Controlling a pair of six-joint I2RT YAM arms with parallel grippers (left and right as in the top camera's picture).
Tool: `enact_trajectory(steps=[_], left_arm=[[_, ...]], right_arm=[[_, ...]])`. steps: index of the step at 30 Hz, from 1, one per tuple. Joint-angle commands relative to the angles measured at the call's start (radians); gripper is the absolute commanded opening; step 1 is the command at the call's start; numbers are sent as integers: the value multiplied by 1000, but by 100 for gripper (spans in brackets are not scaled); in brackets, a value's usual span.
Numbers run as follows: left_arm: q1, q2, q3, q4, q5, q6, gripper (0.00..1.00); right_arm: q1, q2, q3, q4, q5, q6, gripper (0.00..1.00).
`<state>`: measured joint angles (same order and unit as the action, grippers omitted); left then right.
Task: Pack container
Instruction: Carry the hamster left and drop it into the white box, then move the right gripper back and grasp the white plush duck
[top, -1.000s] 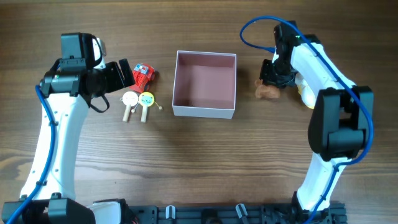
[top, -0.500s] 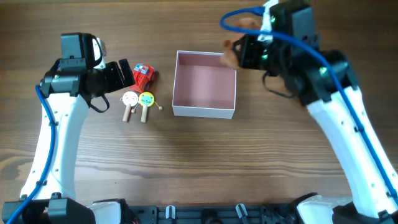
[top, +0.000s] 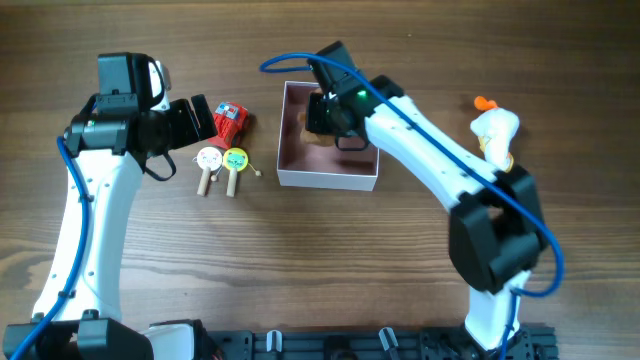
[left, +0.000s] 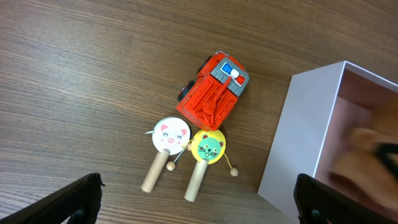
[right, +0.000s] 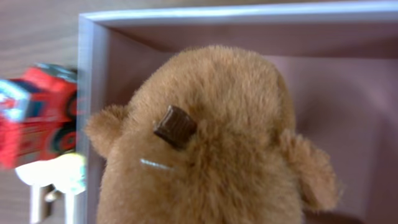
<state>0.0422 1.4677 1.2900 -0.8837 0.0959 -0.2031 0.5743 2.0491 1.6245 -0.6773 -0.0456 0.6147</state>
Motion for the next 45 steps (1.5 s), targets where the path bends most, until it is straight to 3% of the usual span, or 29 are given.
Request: enact_trajectory(steps=[1,9,13,19,25,31,43,45], left_arm=[[8,2,19,0,12,16,100],[8,2,19,0,12,16,100],[8,2,19,0,12,16,100],[8,2,19,0,12,16,100],[8,2,19,0,12,16,100],[8,2,19,0,12,16,100],[8,2,19,0,12,16,100],[8,2,19,0,12,16,100]], right_arm=[[0,45,-2,60,-65,14,51],[-1,6,34,117,-59,-175,75],[-10,-132,39,97,-27,-212,87],[-111,-385,39,-64,191,-216,99],[-355,-493,37,-238,283,-233,99],[-609,-382,-89,-256,155,-249,100],[-709,-4,-112,-213,100,-327,99],[-710,38,-112,-214,100,-327,87]])
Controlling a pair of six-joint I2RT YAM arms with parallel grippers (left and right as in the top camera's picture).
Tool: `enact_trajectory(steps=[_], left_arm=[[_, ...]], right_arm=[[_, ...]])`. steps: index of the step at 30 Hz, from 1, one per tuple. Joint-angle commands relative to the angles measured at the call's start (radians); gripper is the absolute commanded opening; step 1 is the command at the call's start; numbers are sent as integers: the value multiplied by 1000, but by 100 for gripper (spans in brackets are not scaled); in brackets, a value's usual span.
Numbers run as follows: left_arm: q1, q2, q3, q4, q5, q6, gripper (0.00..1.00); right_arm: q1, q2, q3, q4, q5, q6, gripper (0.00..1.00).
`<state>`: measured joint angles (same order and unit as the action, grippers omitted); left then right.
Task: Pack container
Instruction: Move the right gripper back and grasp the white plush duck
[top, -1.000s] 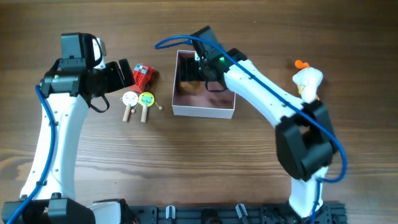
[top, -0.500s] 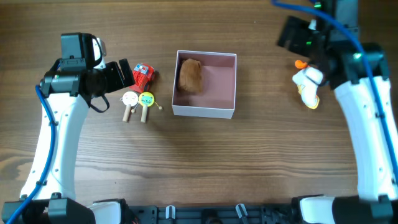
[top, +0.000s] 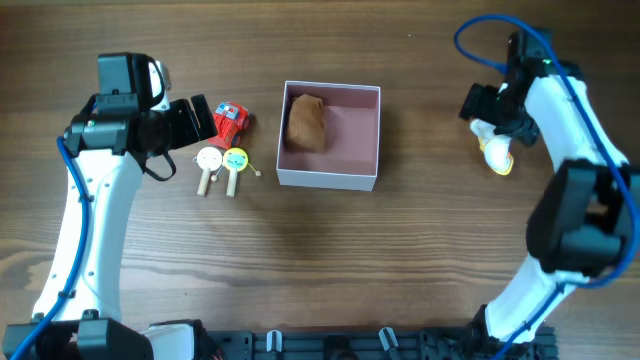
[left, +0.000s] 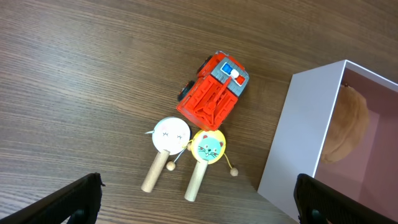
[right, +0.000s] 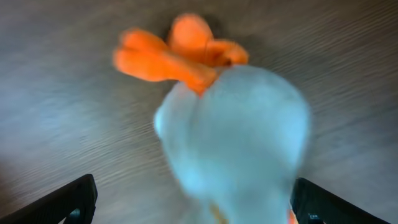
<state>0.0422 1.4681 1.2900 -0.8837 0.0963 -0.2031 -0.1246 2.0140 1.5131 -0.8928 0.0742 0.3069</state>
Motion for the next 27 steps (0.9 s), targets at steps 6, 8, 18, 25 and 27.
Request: enact_trajectory(steps=[6,8,18,25,27], left_arm=[[8,2,19,0,11,16,100],[8,2,19,0,11,16,100],[8,2,19,0,11,16,100],[8,2,19,0,11,16,100],[8,2,19,0,11,16,100]], right_arm=[[-10,108,0,-4,-24,-14,37],[-8,89,3,-2,-25,-8,17],[117,-299,34,-43,-262,16,4],[343,-552,34,-34,-301,263,5],[426,-559,33,-20,-270,290,5]])
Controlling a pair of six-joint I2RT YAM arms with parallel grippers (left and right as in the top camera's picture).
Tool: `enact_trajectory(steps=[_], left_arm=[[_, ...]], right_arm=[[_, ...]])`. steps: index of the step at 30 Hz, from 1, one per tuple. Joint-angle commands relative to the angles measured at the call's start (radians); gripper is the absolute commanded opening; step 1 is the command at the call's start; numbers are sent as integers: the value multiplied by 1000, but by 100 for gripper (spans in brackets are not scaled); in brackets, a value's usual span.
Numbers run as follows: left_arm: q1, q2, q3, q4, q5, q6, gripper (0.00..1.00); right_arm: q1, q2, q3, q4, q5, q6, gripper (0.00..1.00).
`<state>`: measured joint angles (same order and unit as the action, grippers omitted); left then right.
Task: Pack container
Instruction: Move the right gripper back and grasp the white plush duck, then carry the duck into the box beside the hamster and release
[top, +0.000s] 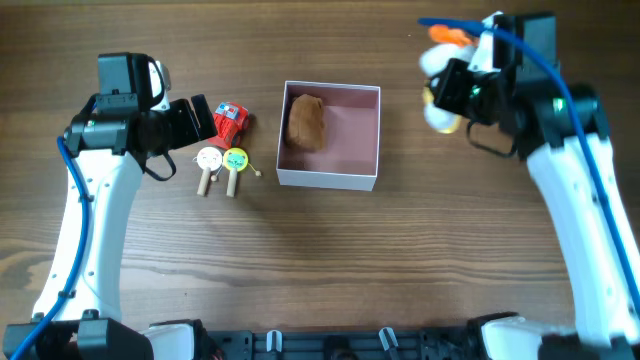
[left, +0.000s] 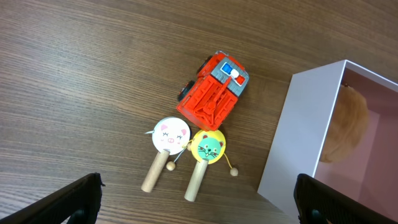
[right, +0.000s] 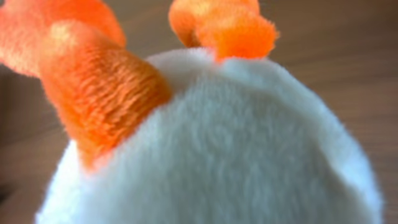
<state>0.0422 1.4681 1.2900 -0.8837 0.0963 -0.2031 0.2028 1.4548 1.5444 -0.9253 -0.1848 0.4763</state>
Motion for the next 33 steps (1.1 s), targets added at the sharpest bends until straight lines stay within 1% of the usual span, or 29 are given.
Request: enact_trajectory(steps=[1,2,4,5,8,12,15,17,19,20,21,22,23,25,27,29,32,33], left_arm=[[8,2,19,0,11,16,100],[8,2,19,0,11,16,100],[8,2,19,0,11,16,100],[8,2,19,0,11,16,100],[8,2,19,0,11,16,100],[8,2,19,0,11,16,100],[8,2,19,0,11,16,100],[8,2,19,0,11,16,100],[8,2,19,0,11,16,100],[8,2,19,0,11,16,100],[8,2,19,0,11,16,100],[8,2,19,0,11,16,100],[8,2,19,0,11,16,100],[8,2,19,0,11,16,100],[8,2,19,0,11,16,100],[8,2,19,0,11,16,100],[8,2,19,0,11,16,100],[8,2,19,0,11,16,100]], right_arm=[[130,6,2,13,18,137,5],[169,20,0,12,63,158,6],[243,69,-10,23,153,179,11],[270,101,-19,35,188,190,13],[316,220,-34,86,216,211,15],[316,403,-34,166,237,212,16],[302,502,-34,201,236,218,14],[300,554,-34,233,235,203,17],[300,584,-34,262,233,155,23],[300,589,-34,268,237,142,28],[300,597,-34,282,245,124,43],[299,597,-34,293,246,113,52],[298,597,-34,311,249,90,58],[293,587,-27,342,252,42,63],[293,557,15,348,252,-59,66],[293,516,58,323,251,-113,67],[292,428,120,244,256,-139,69],[286,356,143,203,262,-140,76]])
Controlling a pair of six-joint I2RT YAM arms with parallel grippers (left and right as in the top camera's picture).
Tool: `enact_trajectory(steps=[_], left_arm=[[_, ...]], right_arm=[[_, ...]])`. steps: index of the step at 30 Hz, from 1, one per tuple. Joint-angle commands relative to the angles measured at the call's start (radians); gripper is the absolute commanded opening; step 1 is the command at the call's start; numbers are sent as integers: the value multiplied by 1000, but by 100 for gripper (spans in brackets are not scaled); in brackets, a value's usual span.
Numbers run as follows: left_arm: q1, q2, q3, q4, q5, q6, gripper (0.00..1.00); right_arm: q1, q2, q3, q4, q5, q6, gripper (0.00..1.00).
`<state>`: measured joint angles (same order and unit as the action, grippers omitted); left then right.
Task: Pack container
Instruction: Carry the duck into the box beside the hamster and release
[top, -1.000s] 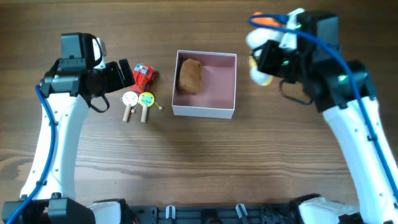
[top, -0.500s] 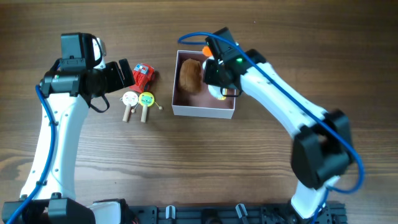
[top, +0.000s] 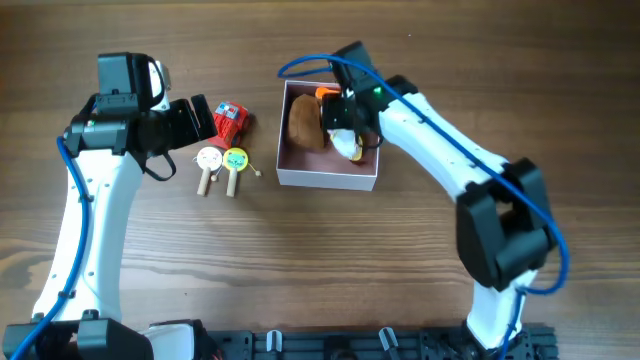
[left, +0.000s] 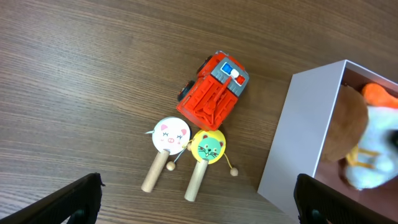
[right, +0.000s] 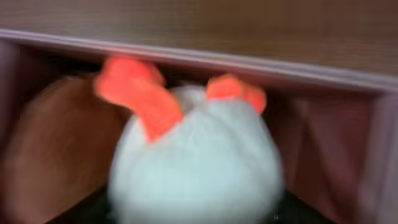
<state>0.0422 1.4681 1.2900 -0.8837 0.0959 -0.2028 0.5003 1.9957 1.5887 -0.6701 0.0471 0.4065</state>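
Note:
The white box with a pink inside (top: 328, 178) stands mid-table. A brown plush (top: 304, 123) lies against its left wall. Beside it, in the box, is a white plush toy with orange tufts (top: 345, 142), and my right gripper (top: 343, 115) is shut on it. The right wrist view is filled by that white plush (right: 196, 152), with the brown plush (right: 53, 134) at its left. My left gripper (top: 197, 118) hangs open over the red toy truck (left: 214, 93), the pig rattle (left: 171, 134) and the cat rattle (left: 207, 147), holding nothing.
The truck (top: 230, 118) and the two rattles (top: 221, 160) lie on the wooden table just left of the box. The box's white left wall (left: 298, 137) rises close beside them.
My right arm has moved from the far right of the table to over the box. The white plush it holds is now inside the box, next to the brown plush. The left arm has not moved.
My right gripper first held the brown plush low in the box. Then that plush lay alone in the box and the gripper was at the white plush at the table's right. Then it held the white plush off the table, and now holds it in the box.

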Motion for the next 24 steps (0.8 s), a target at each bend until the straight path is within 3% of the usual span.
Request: enact_trajectory(steps=[1,7,11,18,24], left_arm=[[8,2,19,0,12,16,100],[8,2,19,0,12,16,100],[8,2,19,-1,48,3,100],[8,2,19,90,143,-20,100],[-25,75,72,83,60,163,99]], right_arm=[[-17,-229,102,-67,41,-69,80],[-105,-460,102,-199,66,-61,87],[-253,-547,101,-356,64,27,99],[-572,-521,36,-490,-53,63,99],[-720,-421,-48,-486,-154,65,100]])
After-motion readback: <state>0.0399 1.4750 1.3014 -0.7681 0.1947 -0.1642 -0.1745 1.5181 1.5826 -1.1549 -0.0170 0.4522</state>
